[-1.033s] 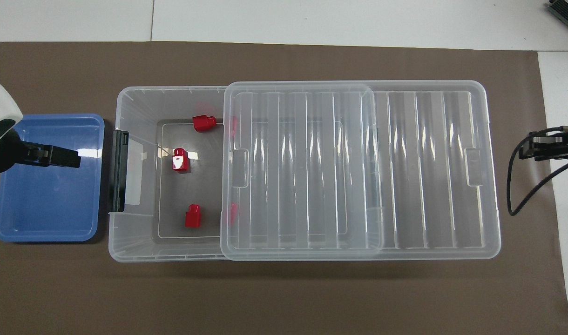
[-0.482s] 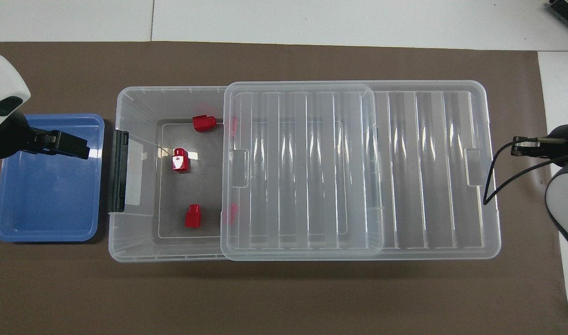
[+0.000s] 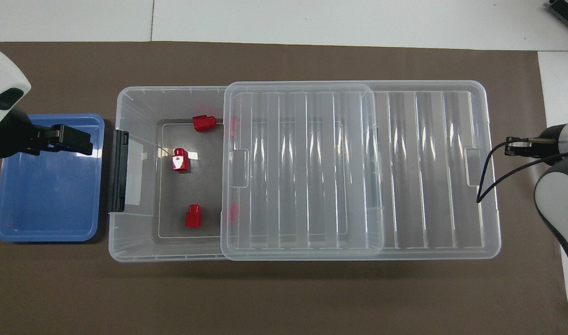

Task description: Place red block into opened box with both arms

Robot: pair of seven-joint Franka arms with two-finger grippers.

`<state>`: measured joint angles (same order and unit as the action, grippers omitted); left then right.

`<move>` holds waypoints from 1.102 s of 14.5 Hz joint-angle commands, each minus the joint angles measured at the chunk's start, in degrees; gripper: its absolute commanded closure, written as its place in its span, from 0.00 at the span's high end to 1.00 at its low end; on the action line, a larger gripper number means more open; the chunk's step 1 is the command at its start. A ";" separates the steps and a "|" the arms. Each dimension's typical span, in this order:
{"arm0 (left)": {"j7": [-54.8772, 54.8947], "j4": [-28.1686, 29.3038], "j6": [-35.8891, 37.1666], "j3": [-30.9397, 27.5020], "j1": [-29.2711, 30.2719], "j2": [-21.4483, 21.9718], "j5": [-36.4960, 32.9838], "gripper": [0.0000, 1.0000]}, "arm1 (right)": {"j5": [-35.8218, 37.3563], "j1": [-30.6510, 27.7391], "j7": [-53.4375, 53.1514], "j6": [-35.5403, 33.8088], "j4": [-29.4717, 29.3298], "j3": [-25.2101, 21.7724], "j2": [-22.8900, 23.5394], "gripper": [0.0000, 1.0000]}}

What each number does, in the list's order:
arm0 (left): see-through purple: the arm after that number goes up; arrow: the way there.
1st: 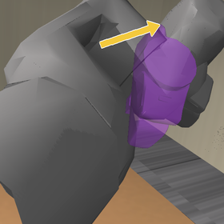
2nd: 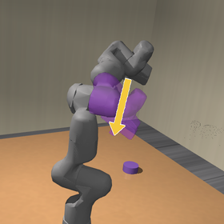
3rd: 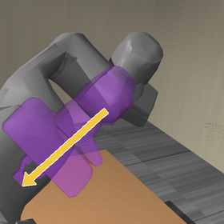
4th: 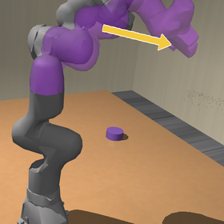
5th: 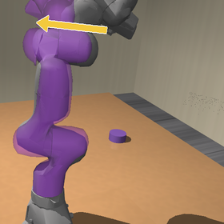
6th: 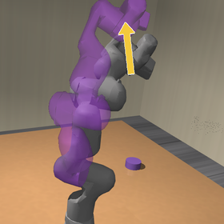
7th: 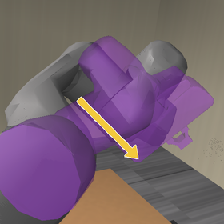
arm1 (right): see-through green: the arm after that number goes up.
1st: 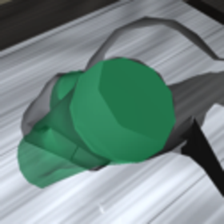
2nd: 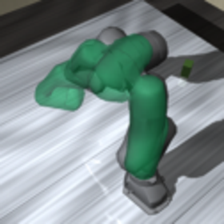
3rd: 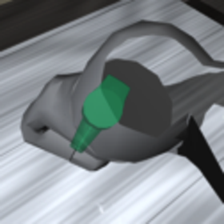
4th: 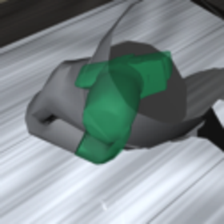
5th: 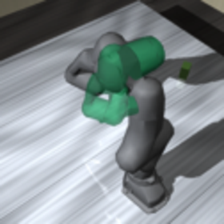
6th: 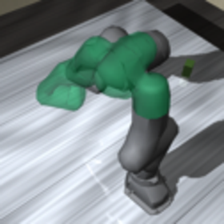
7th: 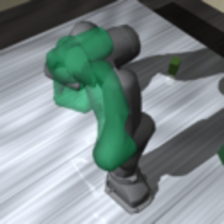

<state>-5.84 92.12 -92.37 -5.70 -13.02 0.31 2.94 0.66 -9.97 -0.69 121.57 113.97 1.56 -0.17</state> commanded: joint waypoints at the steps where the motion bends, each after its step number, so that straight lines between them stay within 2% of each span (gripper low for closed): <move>1: 0.55 0.52 0.00 -0.80 -0.35 0.92 -0.83 1.00 | 0.13 0.04 -0.37 1.13 0.73 0.55 -0.19 0.00; 3: 6.79 0.43 -0.09 -1.06 -0.17 0.83 -0.83 1.00 | 0.22 0.39 -0.37 0.52 0.73 0.63 -0.19 0.00; 9: 6.99 0.52 0.00 -1.24 -0.96 1.18 -0.83 1.00 | 0.22 1.80 0.25 -1.94 0.73 0.99 -0.45 0.00; 16: 6.99 -0.27 0.53 -3.35 -3.50 -0.58 -0.83 1.00 | 0.13 7.85 -0.54 -4.31 0.73 1.07 -0.80 0.00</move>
<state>0.70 92.34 -92.26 -7.45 -13.77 0.05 2.91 0.66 -3.46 -0.69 119.06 114.12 2.53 -0.10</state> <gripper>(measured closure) 0.000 0.991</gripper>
